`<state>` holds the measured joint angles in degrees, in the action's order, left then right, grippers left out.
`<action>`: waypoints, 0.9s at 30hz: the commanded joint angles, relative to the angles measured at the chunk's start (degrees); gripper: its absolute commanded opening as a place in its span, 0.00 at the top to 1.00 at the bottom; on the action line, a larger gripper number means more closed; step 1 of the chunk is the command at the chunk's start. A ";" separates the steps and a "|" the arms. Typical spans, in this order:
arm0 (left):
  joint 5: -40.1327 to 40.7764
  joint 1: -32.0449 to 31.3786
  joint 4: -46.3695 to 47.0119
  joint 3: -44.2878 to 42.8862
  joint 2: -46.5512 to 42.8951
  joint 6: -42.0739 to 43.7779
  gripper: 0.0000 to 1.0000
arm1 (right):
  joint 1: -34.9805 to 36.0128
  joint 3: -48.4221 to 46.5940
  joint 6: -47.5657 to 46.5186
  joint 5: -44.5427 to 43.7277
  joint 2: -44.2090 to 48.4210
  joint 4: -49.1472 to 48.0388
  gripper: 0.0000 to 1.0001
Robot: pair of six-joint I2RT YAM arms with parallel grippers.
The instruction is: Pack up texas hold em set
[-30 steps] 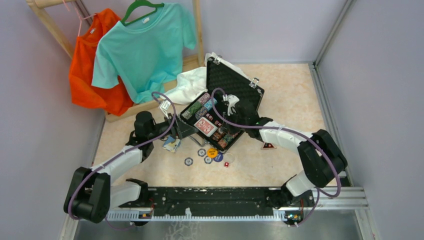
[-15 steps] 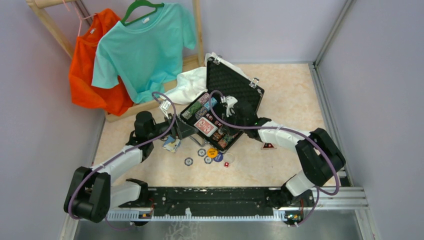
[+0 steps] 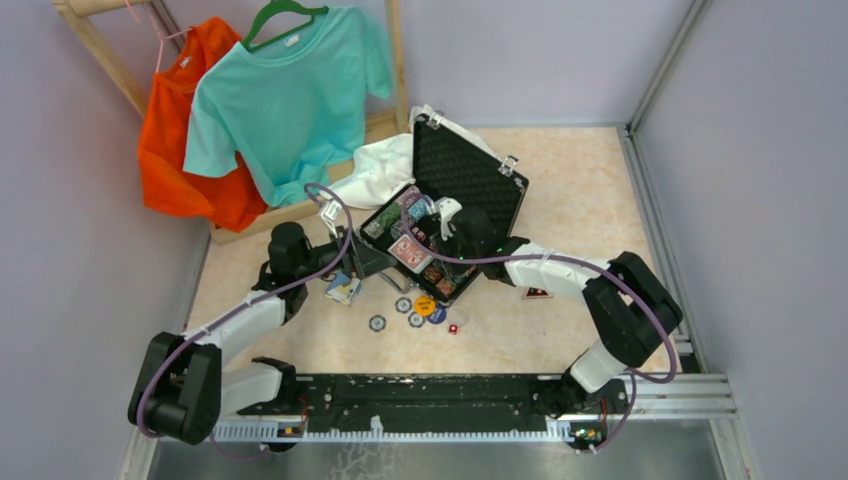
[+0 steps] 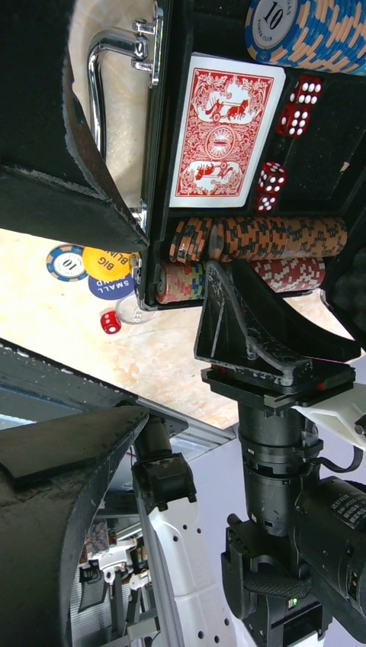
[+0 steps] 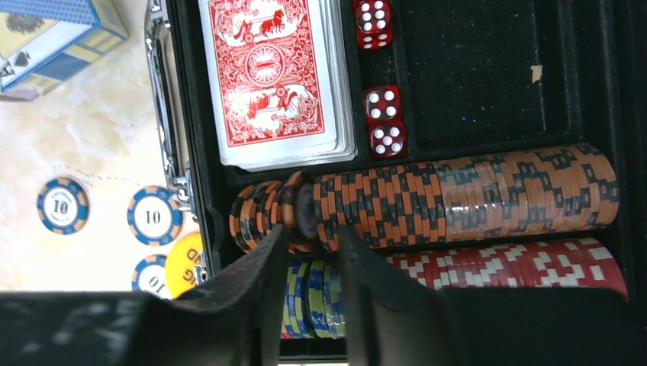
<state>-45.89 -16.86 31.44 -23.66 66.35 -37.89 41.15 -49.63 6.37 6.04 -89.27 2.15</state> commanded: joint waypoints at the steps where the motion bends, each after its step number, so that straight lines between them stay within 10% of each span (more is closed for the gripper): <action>1: -1.18 0.33 2.29 -0.19 0.07 -0.24 0.21 | 0.51 -2.11 -0.63 -1.74 2.00 -1.32 0.66; 15: -1.51 0.26 2.64 -0.04 0.45 -0.62 0.20 | 1.68 -1.95 2.11 -0.25 8.91 -1.18 0.71; 19: -1.22 0.33 2.36 -0.19 0.13 -0.43 0.21 | 2.91 -1.78 3.81 0.53 7.32 -2.24 0.98; 27: 0.01 0.28 -0.14 0.03 -1.65 0.76 0.20 | 3.59 0.08 8.21 6.59 2.41 -8.58 1.00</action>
<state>-46.59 -16.86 31.75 -23.66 66.28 -38.65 44.14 -49.54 11.73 8.88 -85.08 -0.34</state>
